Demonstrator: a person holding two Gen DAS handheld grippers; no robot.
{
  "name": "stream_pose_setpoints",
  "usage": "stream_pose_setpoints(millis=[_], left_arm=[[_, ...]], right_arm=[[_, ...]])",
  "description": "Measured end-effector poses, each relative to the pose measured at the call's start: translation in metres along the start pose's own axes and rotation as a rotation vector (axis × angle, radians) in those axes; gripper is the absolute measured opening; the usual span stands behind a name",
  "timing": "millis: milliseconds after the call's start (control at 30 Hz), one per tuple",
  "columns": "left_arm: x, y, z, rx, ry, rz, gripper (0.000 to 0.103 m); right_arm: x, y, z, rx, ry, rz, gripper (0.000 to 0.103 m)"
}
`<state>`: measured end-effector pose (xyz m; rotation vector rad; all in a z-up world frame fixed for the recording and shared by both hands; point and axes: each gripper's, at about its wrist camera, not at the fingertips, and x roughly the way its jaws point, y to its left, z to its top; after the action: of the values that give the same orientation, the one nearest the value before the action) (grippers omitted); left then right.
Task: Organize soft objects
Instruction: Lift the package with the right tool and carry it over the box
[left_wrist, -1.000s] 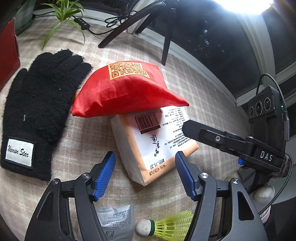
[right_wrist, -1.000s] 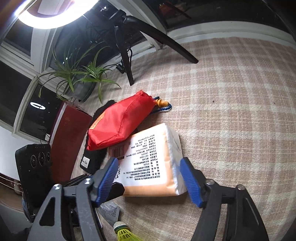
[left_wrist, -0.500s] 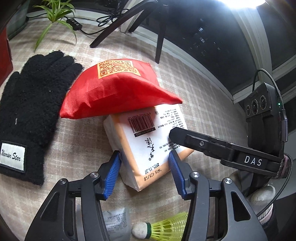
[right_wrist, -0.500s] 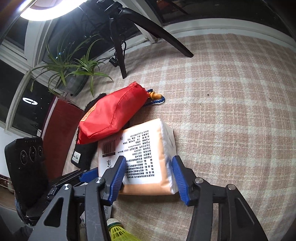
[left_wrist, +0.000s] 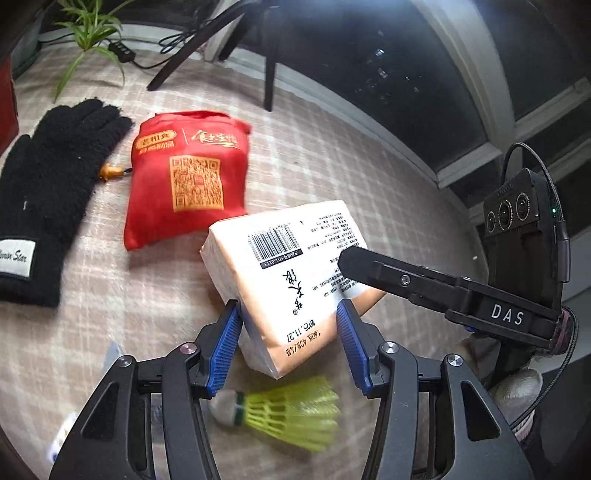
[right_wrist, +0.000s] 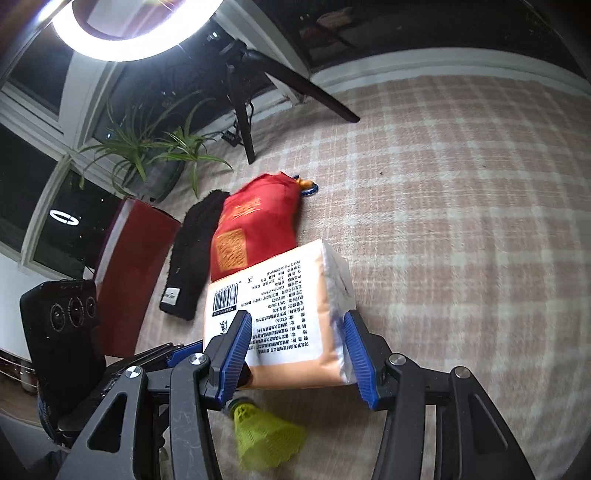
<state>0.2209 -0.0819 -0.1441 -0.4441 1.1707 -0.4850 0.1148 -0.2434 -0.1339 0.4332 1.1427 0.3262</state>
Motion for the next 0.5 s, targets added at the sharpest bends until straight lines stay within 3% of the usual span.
stream_pose_setpoints(millis=[200, 500], left_arm=[[-0.018, -0.015, -0.008, 0.026, -0.031, -0.012, 0.050], [-0.077, -0.014, -0.018, 0.056, -0.134, 0.001, 0.050]], right_arm=[[-0.027, 0.018, -0.013, -0.021, -0.049, -0.005, 0.048], [-0.046, 0.067, -0.020, -0.083, -0.099, 0.018, 0.048]])
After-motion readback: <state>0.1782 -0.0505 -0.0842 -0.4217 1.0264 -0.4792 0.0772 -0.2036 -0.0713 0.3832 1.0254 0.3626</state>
